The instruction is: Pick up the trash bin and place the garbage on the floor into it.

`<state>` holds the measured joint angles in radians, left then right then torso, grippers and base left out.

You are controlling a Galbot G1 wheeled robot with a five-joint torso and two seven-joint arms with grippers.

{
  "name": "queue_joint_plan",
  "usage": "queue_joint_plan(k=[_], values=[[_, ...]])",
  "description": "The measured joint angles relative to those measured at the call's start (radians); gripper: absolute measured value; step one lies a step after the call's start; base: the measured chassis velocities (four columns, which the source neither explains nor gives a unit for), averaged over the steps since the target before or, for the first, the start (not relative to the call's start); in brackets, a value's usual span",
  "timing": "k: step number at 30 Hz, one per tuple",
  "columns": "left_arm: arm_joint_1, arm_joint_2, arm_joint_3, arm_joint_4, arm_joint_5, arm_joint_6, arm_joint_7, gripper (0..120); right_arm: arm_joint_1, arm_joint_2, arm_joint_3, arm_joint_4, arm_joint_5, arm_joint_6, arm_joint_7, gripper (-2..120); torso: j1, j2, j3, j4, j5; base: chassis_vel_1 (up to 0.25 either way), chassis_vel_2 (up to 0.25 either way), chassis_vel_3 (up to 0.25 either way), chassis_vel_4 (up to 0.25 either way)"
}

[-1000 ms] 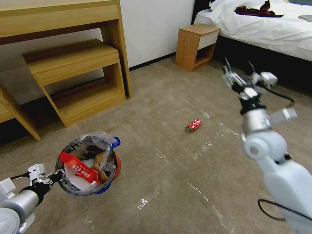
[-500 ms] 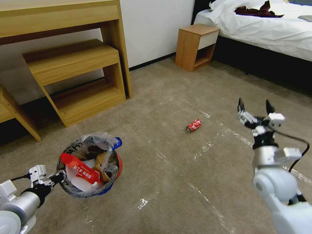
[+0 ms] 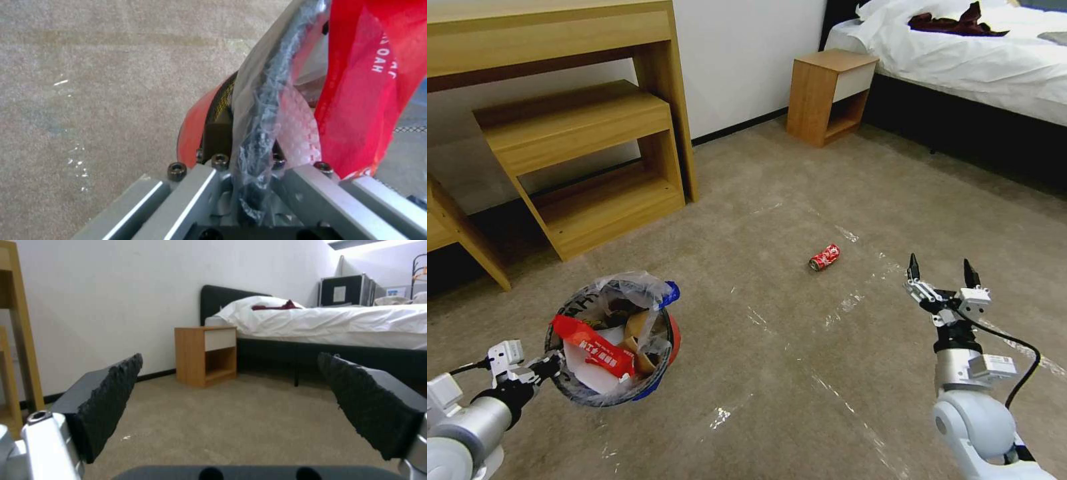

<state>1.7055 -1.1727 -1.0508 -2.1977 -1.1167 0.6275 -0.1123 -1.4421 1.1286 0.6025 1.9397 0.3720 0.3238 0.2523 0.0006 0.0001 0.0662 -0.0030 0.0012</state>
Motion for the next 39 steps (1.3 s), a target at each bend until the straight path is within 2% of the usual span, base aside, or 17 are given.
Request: queue_joint_plan(k=[14, 21, 39], values=[[-0.011, 0.012, 0.008, 0.032, -0.003, -0.003, 0.005, 0, 0.005, 0.027, -0.012, -0.017, -0.035, -0.006, -0.003, 100, 0.000, 0.000, 0.000, 0.0000, 0.0000, 0.000, 0.000, 0.000, 0.000], [-0.014, 0.011, 0.011, 0.043, -0.003, -0.007, 0.010, 0, 0.007, 0.031, -0.016, -0.017, -0.035, -0.012, -0.003, 100, 0.000, 0.000, 0.000, 0.0000, -0.0001, -0.081, 0.081, 0.086, -0.083], [-0.003, 0.001, 0.006, 0.028, 0.002, -0.010, 0.013, 0, 0.004, 0.026, -0.009, -0.017, -0.032, -0.008, -0.006, 100, 0.000, 0.000, 0.000, -0.0001, 0.0001, -0.071, 0.061, 0.073, -0.062]])
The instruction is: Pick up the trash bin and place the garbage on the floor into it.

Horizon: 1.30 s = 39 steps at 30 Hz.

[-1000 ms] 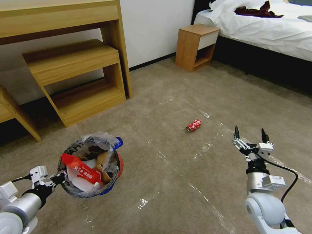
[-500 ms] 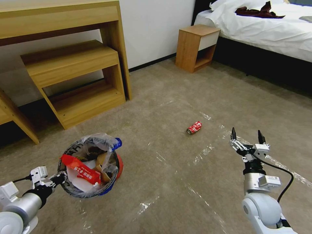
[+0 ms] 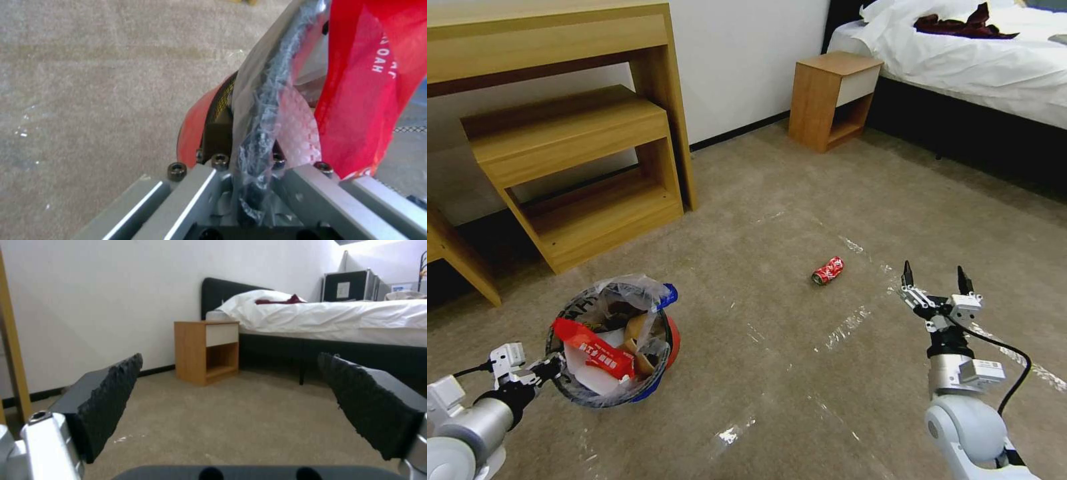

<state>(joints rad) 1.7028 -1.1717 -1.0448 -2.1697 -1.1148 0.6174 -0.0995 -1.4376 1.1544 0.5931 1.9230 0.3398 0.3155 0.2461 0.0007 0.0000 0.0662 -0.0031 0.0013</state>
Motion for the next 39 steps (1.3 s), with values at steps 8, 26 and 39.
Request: queue_joint_plan(k=[8, 26, 39], values=[[0.004, -0.001, -0.003, -0.006, -0.001, -0.001, 0.000, 0, -0.003, 0.003, 0.003, 0.002, -0.006, 0.001, 0.000, 100, 0.000, 0.000, 0.000, 0.0000, -0.0001, -0.070, 0.080, 0.062, -0.070], [0.007, -0.001, -0.004, -0.010, -0.005, -0.002, 0.003, 0, -0.012, 0.009, 0.010, 0.010, -0.017, 0.001, -0.001, 100, 0.000, 0.000, 0.000, 0.0001, -0.0001, -0.082, 0.076, 0.081, -0.080], [0.005, -0.002, -0.003, -0.007, -0.003, -0.003, 0.003, 0, -0.008, 0.010, 0.009, 0.005, -0.017, 0.002, -0.001, 100, 0.000, 0.000, 0.000, 0.0001, 0.0001, -0.097, 0.096, 0.087, -0.090]])
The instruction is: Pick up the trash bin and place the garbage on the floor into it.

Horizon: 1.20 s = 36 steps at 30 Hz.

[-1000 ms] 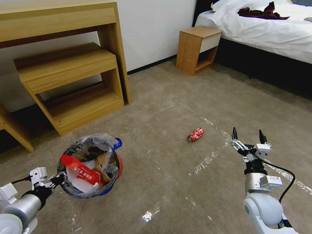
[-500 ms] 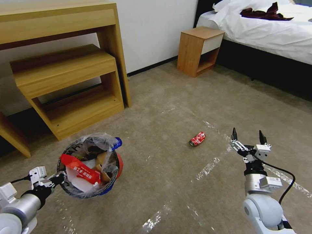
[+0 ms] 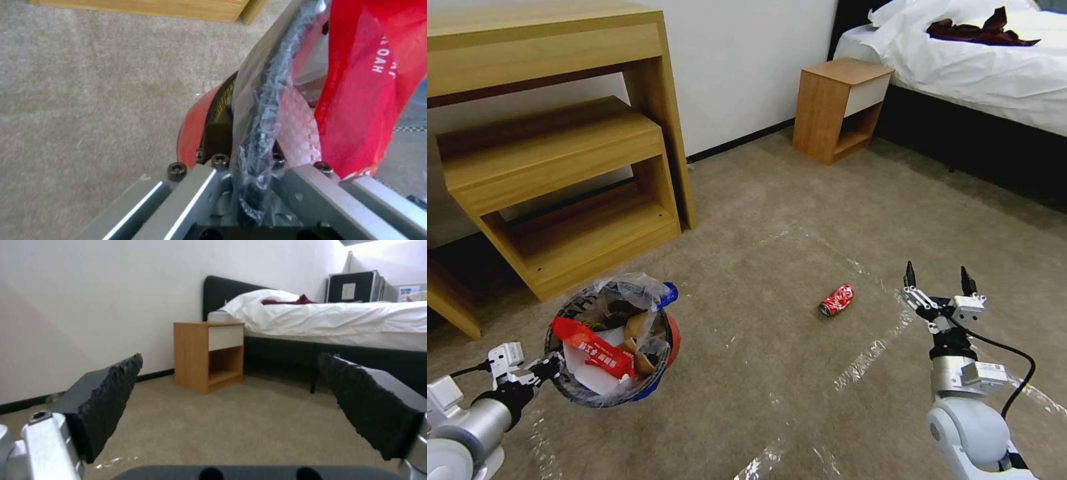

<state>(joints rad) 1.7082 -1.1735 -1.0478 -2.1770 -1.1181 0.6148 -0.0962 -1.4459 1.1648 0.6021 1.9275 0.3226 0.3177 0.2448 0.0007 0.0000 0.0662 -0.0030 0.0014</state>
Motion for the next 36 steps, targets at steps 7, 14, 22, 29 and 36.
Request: queue_joint_plan(k=[7, 14, 22, 29, 36], values=[[-0.004, -0.001, 0.002, 0.001, 0.000, 0.000, 0.000, 0, 0.007, -0.004, -0.006, -0.005, 0.001, 0.003, 0.000, 100, 0.000, 0.000, 0.000, -0.0001, -0.0002, -0.108, 0.092, 0.094, -0.107], [-0.009, -0.001, 0.005, 0.001, 0.000, 0.000, -0.005, 0, 0.008, -0.016, -0.004, -0.008, 0.006, 0.006, -0.001, 100, 0.000, 0.000, 0.000, -0.0001, -0.0002, -0.086, 0.111, 0.091, -0.094], [-0.004, -0.007, 0.005, -0.003, 0.000, 0.000, -0.006, 0, 0.011, -0.017, -0.007, -0.012, 0.006, 0.008, -0.001, 100, 0.000, 0.000, 0.000, 0.0000, -0.0002, -0.095, 0.100, 0.089, -0.102], [-0.001, -0.014, 0.003, -0.008, 0.001, 0.000, -0.006, 0, 0.012, -0.021, -0.009, -0.012, 0.005, 0.008, -0.001, 100, 0.000, 0.000, 0.000, -0.0001, -0.0002, -0.115, 0.090, 0.106, -0.099], [0.003, -0.018, 0.003, -0.016, 0.004, 0.000, -0.006, 0, 0.010, -0.026, -0.009, -0.008, 0.005, 0.009, -0.001, 100, 0.000, 0.000, 0.000, 0.0000, -0.0002, -0.086, 0.092, 0.087, -0.094]])
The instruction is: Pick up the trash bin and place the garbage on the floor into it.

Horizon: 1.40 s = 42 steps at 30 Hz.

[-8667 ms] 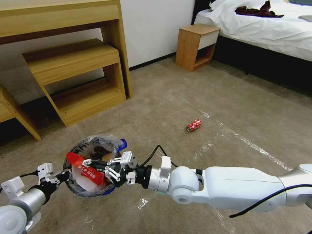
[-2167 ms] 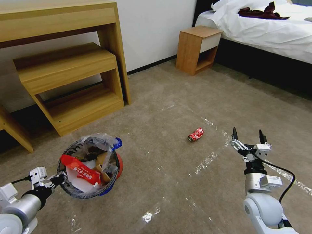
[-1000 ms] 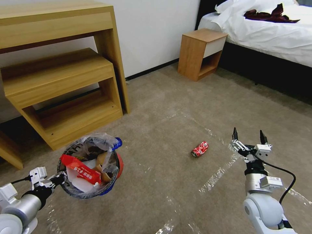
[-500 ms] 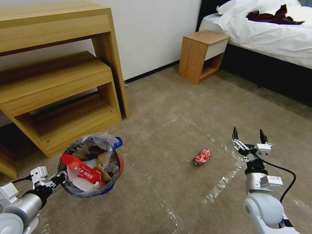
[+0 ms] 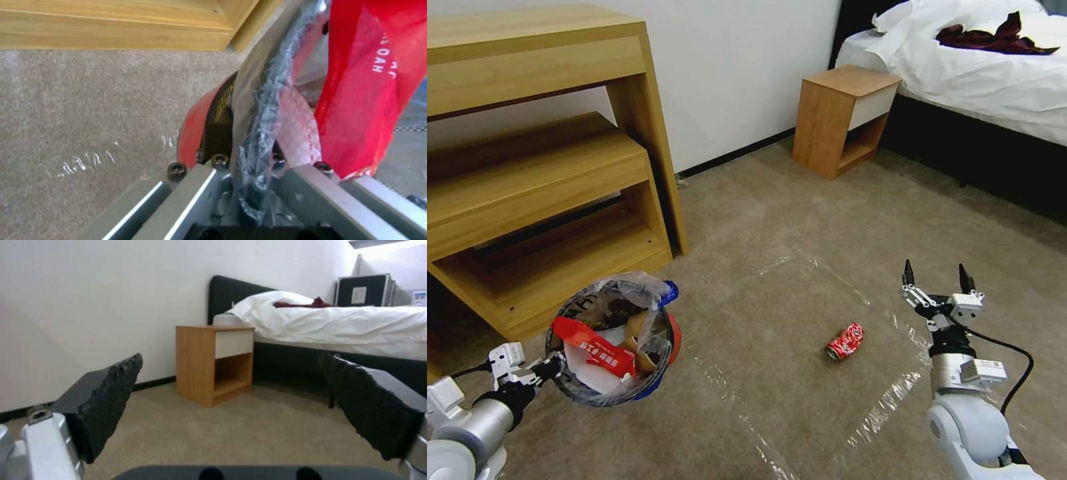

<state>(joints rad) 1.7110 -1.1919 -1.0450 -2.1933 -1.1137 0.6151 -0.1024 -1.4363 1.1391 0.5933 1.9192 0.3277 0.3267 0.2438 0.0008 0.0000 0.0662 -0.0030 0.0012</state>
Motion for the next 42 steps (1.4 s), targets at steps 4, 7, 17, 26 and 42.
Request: queue_joint_plan(k=[4, 7, 17, 26, 42], values=[[0.001, -0.002, 0.000, 0.000, 0.002, 0.000, 0.000, 0, -0.001, 0.000, 0.001, 0.000, -0.001, 0.001, 0.000, 100, 0.000, 0.000, 0.000, 0.0000, -0.0001, -0.077, 0.105, 0.078, -0.100], [0.001, -0.003, 0.000, -0.001, 0.003, 0.001, 0.000, 0, -0.001, 0.000, 0.001, 0.000, -0.002, 0.001, -0.001, 100, 0.000, 0.000, 0.000, -0.0001, 0.0001, -0.104, 0.105, 0.098, -0.102], [0.001, -0.001, 0.000, -0.001, 0.003, 0.001, 0.000, 0, -0.002, 0.004, 0.001, -0.002, -0.004, 0.004, -0.002, 100, 0.000, 0.000, 0.000, -0.0001, 0.0000, -0.113, 0.088, 0.105, -0.103], [0.001, -0.002, 0.000, 0.006, 0.004, 0.001, 0.002, 0, -0.002, 0.009, -0.004, -0.006, -0.008, 0.008, -0.002, 100, 0.000, 0.000, 0.000, -0.0001, 0.0000, -0.071, 0.093, 0.086, -0.100], [0.000, -0.004, 0.003, 0.023, 0.010, -0.002, 0.007, 0, -0.027, -0.064, -0.076, 0.103, 0.326, -0.513, 0.460, 100, 0.000, 0.000, 0.000, -0.0001, 0.0002, -0.036, 0.030, 0.032, -0.030]])
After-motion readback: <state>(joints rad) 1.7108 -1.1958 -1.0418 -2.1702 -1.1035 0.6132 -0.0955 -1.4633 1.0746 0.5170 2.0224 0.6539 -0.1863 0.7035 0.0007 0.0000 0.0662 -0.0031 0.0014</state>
